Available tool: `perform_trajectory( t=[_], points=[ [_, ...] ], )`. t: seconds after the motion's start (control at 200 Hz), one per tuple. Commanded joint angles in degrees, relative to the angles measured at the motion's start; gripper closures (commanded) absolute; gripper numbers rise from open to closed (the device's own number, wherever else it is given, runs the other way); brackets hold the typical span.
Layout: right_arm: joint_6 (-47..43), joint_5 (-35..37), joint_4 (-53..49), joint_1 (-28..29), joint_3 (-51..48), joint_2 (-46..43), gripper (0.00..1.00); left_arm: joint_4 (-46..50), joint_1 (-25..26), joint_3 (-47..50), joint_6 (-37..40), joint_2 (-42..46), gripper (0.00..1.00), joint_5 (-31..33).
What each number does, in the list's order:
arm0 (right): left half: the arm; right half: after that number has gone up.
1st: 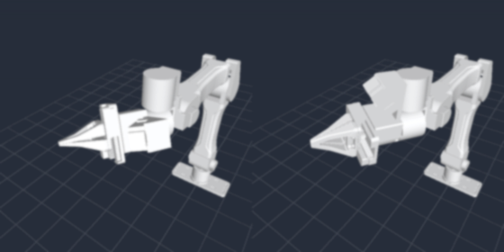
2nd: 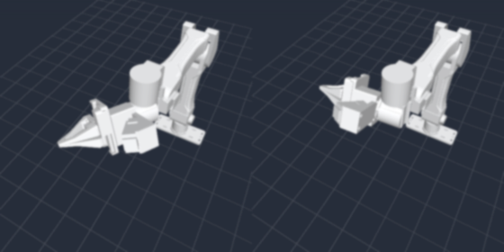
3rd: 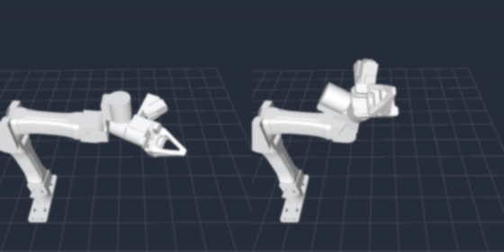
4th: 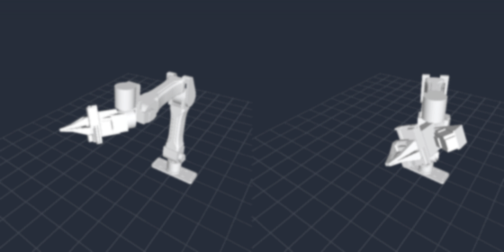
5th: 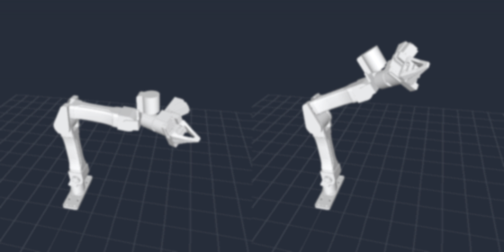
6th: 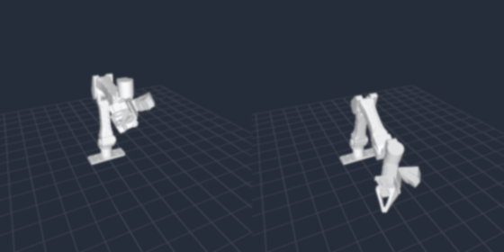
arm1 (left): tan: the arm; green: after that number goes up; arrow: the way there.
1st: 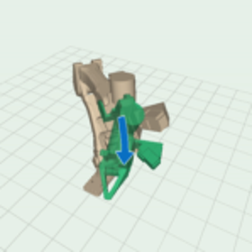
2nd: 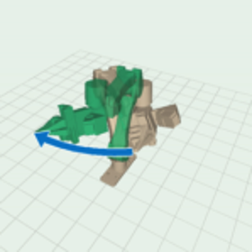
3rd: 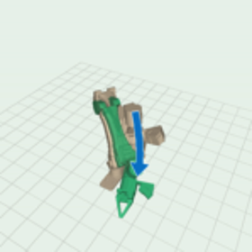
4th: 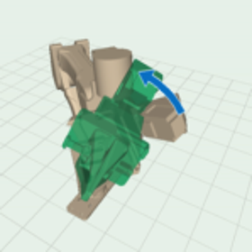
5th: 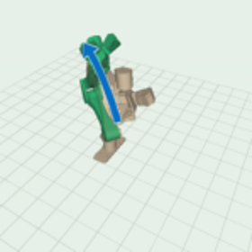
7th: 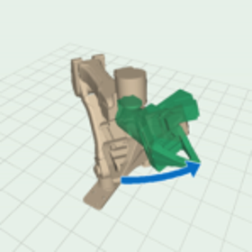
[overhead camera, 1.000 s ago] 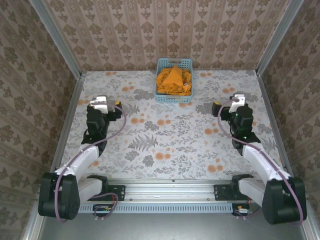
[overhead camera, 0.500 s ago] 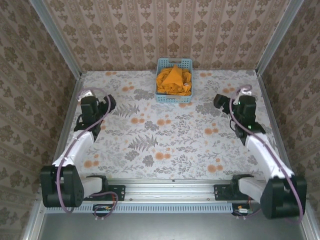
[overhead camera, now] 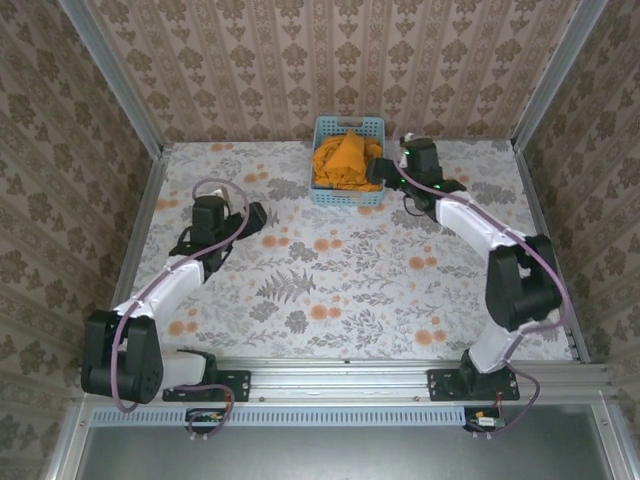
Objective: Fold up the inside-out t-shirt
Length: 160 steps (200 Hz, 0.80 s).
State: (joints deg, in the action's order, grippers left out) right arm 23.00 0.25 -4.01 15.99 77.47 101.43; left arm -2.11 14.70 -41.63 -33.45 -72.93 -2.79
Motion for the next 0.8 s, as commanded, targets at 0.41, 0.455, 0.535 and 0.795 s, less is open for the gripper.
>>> perform_trajectory(
  t=[0.41,0.455,0.535,0.795],
  points=[
    [1.9,6.1,-17.0,4.8,33.8,27.4,0.00,-3.8,3.4,4.3,-0.9,1.6,0.00,-5.2],
    [1.9,6.3,-18.3,4.8,36.2,29.3,0.00,-3.9,3.5,4.5,-0.8,1.8,0.00,-5.1],
    [2.2,7.2,-21.6,5.0,41.2,32.6,0.00,-4.2,3.5,4.5,-0.6,1.5,0.00,-5.2],
    [4.7,9.2,-34.8,5.1,56.9,43.4,0.10,-5.0,3.6,4.5,-0.9,0.5,0.00,-5.3]
  ],
)
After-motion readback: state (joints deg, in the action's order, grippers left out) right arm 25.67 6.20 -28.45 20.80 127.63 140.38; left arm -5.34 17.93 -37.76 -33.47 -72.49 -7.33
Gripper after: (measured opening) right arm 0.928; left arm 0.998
